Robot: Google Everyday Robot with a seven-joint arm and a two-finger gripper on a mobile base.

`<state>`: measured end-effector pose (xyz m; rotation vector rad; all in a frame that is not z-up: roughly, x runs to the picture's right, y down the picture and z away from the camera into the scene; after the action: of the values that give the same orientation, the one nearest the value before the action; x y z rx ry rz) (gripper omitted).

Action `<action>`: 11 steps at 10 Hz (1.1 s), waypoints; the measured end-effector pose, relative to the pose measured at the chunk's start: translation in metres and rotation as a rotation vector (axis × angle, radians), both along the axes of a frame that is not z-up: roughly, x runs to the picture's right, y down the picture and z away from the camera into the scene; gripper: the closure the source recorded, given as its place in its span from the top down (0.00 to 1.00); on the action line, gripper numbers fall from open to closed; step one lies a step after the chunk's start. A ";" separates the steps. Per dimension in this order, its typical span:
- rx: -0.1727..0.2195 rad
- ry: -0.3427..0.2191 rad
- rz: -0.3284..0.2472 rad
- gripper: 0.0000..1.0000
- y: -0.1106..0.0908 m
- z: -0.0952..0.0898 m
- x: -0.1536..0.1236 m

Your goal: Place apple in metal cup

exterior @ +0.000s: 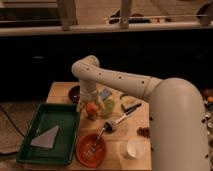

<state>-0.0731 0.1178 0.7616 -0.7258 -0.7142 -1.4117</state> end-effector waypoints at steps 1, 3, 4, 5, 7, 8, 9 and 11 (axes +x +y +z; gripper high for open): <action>0.000 0.003 0.001 0.80 0.000 -0.001 0.000; 0.000 0.006 0.001 0.80 0.000 -0.001 -0.001; 0.001 0.007 0.000 0.80 0.000 -0.002 -0.001; 0.006 0.006 -0.002 0.80 -0.002 -0.003 -0.001; 0.014 0.007 -0.009 0.80 -0.005 -0.006 -0.002; 0.017 0.008 -0.012 0.80 -0.007 -0.007 -0.002; 0.022 0.009 -0.016 0.80 -0.010 -0.008 -0.002; 0.031 0.010 -0.026 0.80 -0.014 -0.010 -0.004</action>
<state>-0.0770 0.1043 0.7521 -0.7199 -0.6764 -1.4388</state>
